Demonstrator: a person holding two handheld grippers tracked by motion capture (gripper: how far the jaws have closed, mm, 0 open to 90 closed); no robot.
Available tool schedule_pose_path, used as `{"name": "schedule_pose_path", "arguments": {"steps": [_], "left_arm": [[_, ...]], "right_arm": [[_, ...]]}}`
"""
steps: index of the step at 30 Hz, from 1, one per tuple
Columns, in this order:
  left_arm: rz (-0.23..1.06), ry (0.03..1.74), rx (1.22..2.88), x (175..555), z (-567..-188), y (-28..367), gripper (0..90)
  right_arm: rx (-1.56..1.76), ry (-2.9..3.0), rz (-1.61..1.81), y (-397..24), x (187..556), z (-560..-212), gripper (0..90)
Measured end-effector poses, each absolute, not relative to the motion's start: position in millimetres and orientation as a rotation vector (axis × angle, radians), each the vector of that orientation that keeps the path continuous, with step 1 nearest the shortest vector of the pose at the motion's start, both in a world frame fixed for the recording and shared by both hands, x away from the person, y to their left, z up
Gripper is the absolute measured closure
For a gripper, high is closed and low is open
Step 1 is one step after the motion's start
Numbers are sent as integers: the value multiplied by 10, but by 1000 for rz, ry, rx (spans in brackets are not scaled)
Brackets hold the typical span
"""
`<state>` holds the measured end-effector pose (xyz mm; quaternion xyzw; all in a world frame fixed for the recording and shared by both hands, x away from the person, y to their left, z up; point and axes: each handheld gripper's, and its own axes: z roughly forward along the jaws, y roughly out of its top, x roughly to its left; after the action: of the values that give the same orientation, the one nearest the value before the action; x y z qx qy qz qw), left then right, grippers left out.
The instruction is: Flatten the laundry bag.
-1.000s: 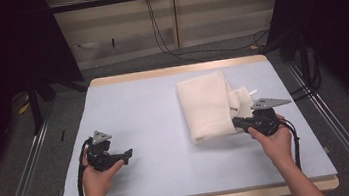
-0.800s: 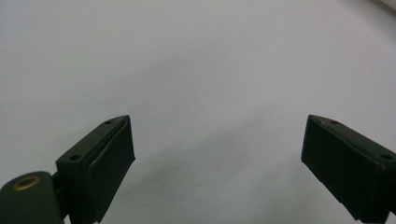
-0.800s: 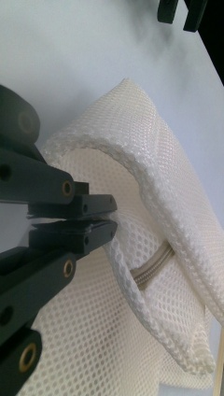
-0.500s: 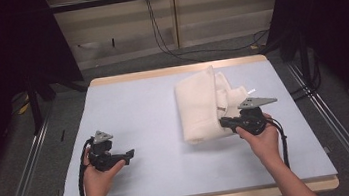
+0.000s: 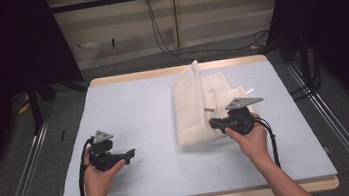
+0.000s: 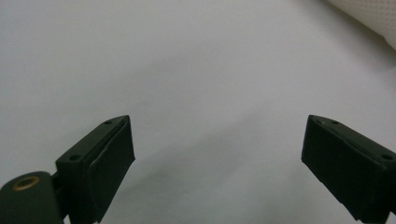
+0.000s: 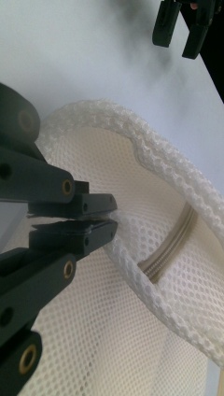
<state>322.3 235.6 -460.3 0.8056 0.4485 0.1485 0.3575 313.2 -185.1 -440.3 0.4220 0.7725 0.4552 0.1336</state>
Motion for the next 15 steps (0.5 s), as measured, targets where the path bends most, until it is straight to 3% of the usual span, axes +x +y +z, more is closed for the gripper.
{"name": "schedule_pose_path", "arguments": {"steps": [15], "left_arm": [[389, 1159, 2054, 3209, -4584, 2308, 85]], "right_arm": [[1208, 2270, 1320, -1663, 3194, -4420, 829]]}}
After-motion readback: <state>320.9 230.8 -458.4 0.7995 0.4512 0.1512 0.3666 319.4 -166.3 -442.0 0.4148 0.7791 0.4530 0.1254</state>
